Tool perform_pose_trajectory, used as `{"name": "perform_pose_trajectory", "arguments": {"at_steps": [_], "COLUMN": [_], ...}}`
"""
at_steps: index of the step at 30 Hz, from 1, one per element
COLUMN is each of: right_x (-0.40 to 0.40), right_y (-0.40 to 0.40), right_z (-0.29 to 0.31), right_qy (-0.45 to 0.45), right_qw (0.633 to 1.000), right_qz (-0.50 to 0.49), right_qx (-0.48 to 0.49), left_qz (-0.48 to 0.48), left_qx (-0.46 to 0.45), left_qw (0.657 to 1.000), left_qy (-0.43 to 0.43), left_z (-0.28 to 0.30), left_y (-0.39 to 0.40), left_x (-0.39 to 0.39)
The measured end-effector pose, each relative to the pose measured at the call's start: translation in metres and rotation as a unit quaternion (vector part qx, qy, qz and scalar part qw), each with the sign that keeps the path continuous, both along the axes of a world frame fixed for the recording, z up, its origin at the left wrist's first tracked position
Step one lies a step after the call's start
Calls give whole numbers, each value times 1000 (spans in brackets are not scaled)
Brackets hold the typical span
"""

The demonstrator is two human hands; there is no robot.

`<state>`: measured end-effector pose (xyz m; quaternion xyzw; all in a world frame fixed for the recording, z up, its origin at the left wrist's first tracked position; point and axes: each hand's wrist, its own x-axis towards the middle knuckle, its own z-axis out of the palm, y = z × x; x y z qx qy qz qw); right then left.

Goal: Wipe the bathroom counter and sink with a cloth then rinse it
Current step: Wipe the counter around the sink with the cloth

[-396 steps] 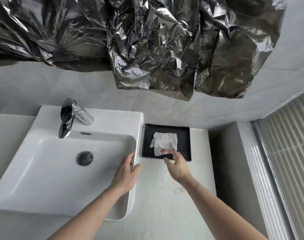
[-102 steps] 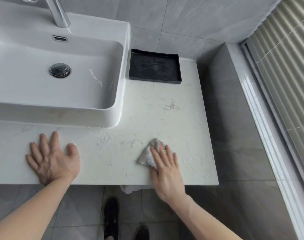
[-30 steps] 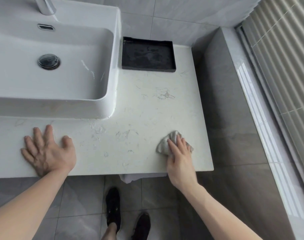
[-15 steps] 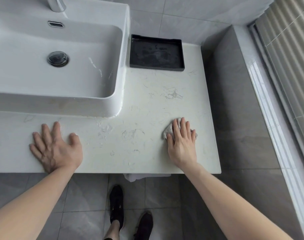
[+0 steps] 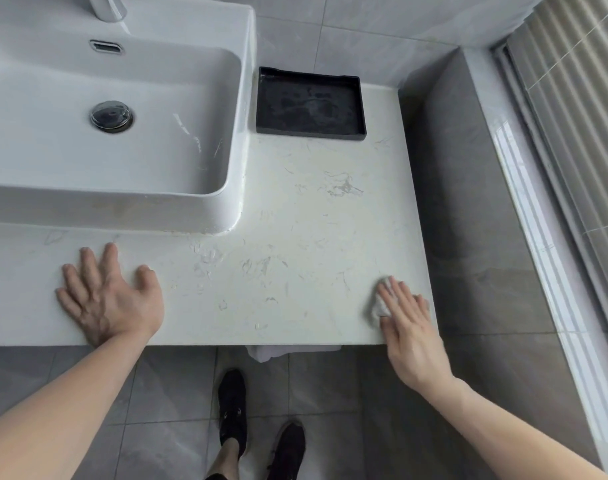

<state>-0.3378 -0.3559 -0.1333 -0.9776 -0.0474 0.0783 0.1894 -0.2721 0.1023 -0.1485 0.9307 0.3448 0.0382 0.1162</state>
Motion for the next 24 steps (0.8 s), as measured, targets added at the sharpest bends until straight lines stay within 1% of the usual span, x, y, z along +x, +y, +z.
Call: {"name": "perform_pose_trajectory", "arguments": {"at_steps": [3,5,7,11,14,17,20,22,24], "right_x": [17,36,60,105,137,164,170,156,127], "right_y": [-29,-33,-24,12,38,62,94,119,142], "right_z": [0,1,-1,-5,-5,-8,-9,-6,-4], "right_qy": [-3,1,4,3,-6,-4,-9,-17,-26], "right_qw": [996,993,991,984,981,986,994,999,997], "right_qz": [-88,-118,-133,-170,-184,-157,-101,-31,68], "right_qx": [16,25,23,-45,-59,-50,-33,-16,-12], "left_qz": [-1,-1,-1,-2,-1,0,-1,-1,-1], "left_qx": [-3,-3,-3,-2,2,2,4,5,4], "left_qw": [1000,1000,1000,1000,1000,1000,1000,1000,1000], "left_qy": [-5,-7,-7,-7,-10,-13,-8,-8,-8], "left_z": [1,1,2,2,2,1,0,1,1], "left_y": [0,-1,-1,0,-1,-2,-1,-1,-1], "left_x": [-1,-1,-1,-1,-1,0,-1,0,0]}}
